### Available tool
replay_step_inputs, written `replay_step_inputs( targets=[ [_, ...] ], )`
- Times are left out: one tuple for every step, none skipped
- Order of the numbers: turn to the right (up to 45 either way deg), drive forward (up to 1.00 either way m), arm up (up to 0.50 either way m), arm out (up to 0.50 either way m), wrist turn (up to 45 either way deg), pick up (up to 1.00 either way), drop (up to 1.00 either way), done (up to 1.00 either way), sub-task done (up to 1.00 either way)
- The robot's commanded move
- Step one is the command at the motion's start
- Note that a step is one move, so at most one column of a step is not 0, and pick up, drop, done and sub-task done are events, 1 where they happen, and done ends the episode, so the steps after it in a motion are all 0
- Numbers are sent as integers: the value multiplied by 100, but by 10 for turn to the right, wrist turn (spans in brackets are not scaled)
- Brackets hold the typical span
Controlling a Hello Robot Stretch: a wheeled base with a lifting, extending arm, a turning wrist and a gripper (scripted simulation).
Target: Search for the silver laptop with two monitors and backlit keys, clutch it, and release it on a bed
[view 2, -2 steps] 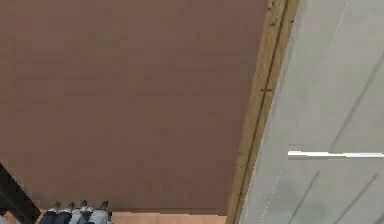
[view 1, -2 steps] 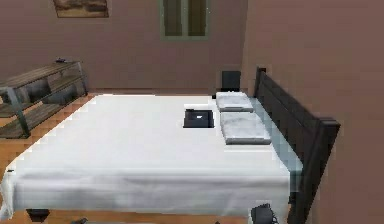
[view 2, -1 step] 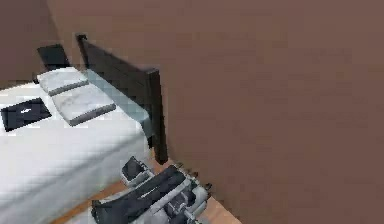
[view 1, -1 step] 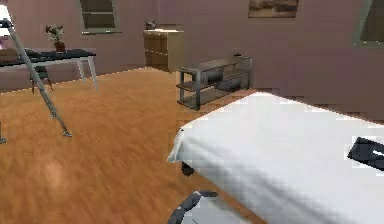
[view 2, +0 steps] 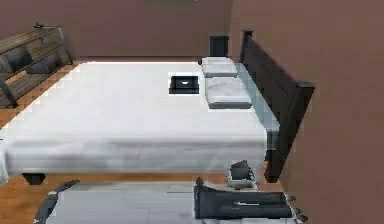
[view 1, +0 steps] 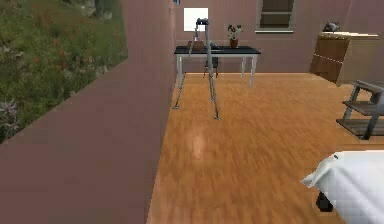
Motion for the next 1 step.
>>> replay_step_inputs(
  targets=[
    [0,70,0,0,0,0,0,0,0]
  ],
)
